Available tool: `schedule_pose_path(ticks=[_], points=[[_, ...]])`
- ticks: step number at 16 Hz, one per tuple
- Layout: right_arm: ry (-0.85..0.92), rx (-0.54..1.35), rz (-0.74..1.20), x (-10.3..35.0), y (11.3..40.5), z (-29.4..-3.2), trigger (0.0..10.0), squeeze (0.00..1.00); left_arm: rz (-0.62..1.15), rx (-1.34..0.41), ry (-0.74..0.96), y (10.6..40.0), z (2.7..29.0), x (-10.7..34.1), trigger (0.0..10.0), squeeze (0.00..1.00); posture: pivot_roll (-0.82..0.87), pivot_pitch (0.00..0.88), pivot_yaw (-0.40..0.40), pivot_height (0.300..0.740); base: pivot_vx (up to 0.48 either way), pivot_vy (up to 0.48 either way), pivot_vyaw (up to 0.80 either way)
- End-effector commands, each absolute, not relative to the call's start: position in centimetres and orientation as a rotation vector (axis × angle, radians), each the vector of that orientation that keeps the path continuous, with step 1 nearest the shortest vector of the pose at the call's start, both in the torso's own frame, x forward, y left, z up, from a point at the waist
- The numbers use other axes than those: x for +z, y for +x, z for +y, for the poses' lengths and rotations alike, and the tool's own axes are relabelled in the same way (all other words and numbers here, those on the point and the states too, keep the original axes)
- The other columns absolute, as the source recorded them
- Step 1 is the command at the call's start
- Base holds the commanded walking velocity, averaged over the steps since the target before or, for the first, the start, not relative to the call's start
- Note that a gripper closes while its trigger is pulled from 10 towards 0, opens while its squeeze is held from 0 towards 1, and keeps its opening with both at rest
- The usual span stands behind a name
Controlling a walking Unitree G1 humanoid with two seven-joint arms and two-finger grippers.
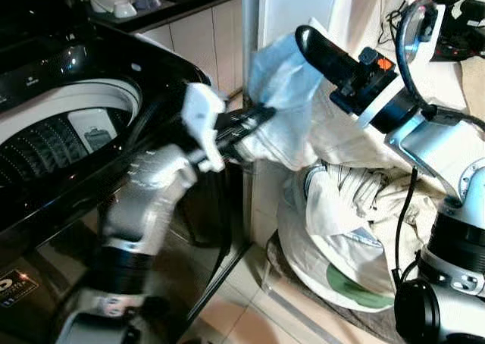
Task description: Clothes washing
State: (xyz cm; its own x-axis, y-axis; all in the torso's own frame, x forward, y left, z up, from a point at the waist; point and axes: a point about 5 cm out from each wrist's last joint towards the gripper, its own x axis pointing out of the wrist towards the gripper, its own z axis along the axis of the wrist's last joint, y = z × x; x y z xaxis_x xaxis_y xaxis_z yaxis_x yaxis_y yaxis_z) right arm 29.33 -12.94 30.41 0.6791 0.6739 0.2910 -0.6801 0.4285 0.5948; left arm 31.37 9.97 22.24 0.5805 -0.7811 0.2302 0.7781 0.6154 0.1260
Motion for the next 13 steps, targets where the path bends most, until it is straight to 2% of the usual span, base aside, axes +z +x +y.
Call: schedule_pose_path(ticks=[1,5,6,7,8,10,11,13], points=[[0.737,0.878,-0.066,31.5,28.7,-13.1,0.0,0.0,-0.286,-0.89,0.009,31.4,11.0,22.4,0.0,0.0,-0.06,0.0,0.044,0.74,0.0,0.0,0.0],[0.695,0.883,-0.059,31.4,28.6,-12.8,0.2,0.0,-0.307,-0.846,0.01,31.9,10.6,23.0,0.0,0.0,-0.06,0.0,0.037,0.74,0.0,0.0,0.0],[0.677,0.88,-0.053,31.4,28.6,-12.8,10.0,0.0,-0.315,-0.811,0.019,32.4,10.6,23.4,0.0,0.0,-0.06,0.0,0.037,0.74,0.0,0.0,0.0],[0.688,0.922,-0.054,31.4,28.3,-12.6,10.0,0.93,-0.336,-0.752,0.043,33.1,10.9,24.4,0.0,0.0,-0.06,0.0,0.039,0.74,0.0,0.0,0.0],[0.661,0.941,-0.057,31.4,28.1,-12.5,10.0,1.0,-0.363,-0.673,0.077,34.1,11.7,25.7,0.0,0.0,-0.06,0.0,0.043,0.74,0.0,0.0,0.0],[0.58,0.904,-0.047,31.2,27.9,-12.6,10.0,1.0,-0.44,-0.477,0.189,35.9,14.8,29.9,0.0,0.0,-0.06,0.0,0.049,0.74,0.0,0.0,0.0],[0.564,0.909,-0.045,31.1,27.8,-12.6,10.0,0.0,-0.47,-0.423,0.218,36.2,15.8,31.4,0.0,0.0,-0.06,0.0,0.05,0.74,0.0,0.0,0.0],[0.532,0.909,-0.046,30.7,27.5,-12.7,10.0,0.0,-0.572,-0.174,0.4,36.6,20.3,37.1,0.0,0.0,-0.05,0.0,0.055,0.74,0.0,0.0,0.0]])
